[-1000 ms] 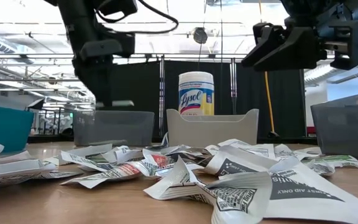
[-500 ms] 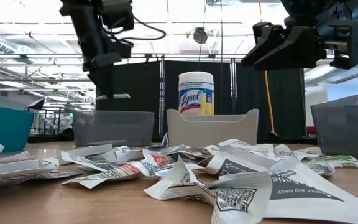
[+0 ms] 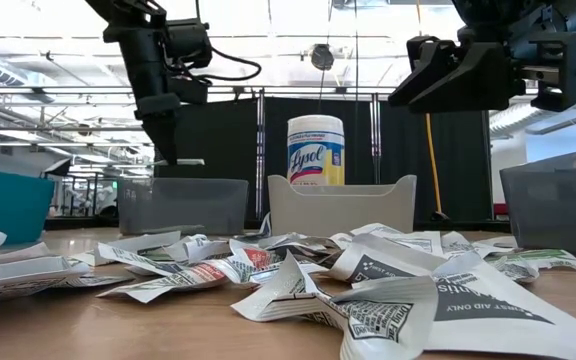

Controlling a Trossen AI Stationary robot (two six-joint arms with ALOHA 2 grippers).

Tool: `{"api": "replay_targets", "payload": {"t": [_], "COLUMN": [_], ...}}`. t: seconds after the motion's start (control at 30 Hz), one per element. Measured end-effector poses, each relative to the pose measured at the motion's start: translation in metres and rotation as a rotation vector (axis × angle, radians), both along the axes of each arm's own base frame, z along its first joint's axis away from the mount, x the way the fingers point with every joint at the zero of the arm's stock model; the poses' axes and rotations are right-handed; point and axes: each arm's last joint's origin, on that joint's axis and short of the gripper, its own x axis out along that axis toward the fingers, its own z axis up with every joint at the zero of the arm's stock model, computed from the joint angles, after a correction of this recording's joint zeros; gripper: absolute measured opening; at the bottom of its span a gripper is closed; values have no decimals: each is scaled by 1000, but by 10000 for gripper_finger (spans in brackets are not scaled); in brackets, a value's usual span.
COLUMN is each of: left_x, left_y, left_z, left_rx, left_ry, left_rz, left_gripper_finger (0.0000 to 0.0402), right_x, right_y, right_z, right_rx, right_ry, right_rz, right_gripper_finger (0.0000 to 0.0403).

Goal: Pick & Place First Aid Supplies
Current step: Put the green bandage pack into the top black bin

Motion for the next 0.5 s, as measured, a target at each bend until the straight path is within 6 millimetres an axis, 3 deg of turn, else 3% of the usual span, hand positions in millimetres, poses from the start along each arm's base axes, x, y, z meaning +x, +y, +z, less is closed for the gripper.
{"api": "replay_targets", "payload": {"t": [0.3, 0.5], "left_x": [1, 2], "left_y": [-1, -4], "left_z": [0, 0], "left_rx": [-17, -24], "left_ry": [-12, -15], "left_rz": [22, 24], "left_gripper_finger": [116, 140], "right_x": [0, 0], "right_y": [0, 0], "right_z": [0, 0], "right_rx": [0, 0], "right_ry": [0, 0], "right_rz": [0, 0], "right_gripper_finger": [141, 141]}}
